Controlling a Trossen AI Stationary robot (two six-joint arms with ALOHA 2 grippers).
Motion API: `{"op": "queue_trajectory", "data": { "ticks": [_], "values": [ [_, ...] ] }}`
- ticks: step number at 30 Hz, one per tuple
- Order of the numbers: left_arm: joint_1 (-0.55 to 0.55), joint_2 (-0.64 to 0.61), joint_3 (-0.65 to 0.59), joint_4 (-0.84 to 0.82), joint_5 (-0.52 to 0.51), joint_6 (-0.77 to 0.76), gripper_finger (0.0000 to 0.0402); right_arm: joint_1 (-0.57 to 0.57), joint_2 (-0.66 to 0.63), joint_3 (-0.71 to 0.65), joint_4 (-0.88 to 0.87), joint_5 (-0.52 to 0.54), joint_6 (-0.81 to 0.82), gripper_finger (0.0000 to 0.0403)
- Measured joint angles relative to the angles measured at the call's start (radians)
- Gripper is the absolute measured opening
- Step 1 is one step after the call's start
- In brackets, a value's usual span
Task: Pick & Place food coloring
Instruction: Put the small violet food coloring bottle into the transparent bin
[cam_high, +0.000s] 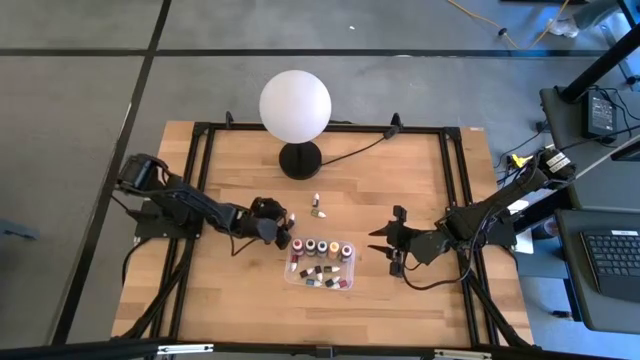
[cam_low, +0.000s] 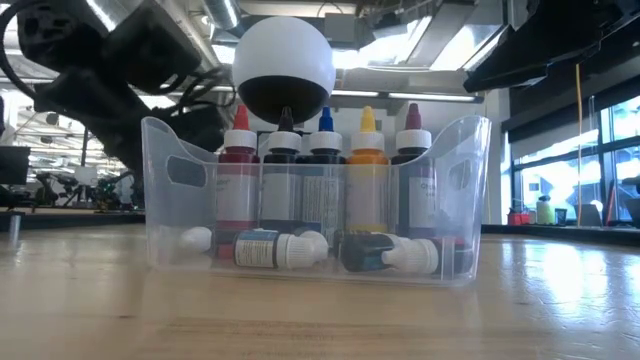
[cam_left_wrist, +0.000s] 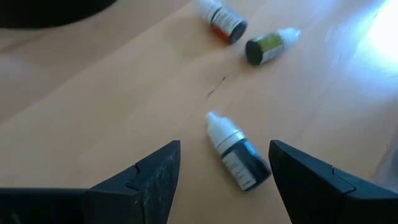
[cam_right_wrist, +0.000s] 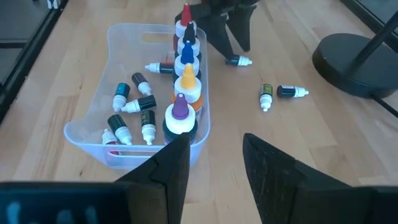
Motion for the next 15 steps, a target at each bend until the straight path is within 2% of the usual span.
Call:
{"op": "queue_trajectory", "data": {
  "ticks": [9,15],
  "values": [
    [0.0,0.045,0.002,0.0,0.008,0.048,0.0235,0.0,0.0,0.0,-0.001,0.0,0.0,0.0152],
    [0.001,0.047,0.001,0.003,0.014,0.177,0.0193,0.0,0.0,0.0,-0.002,0.0,0.0,0.0152]
  ]
}}
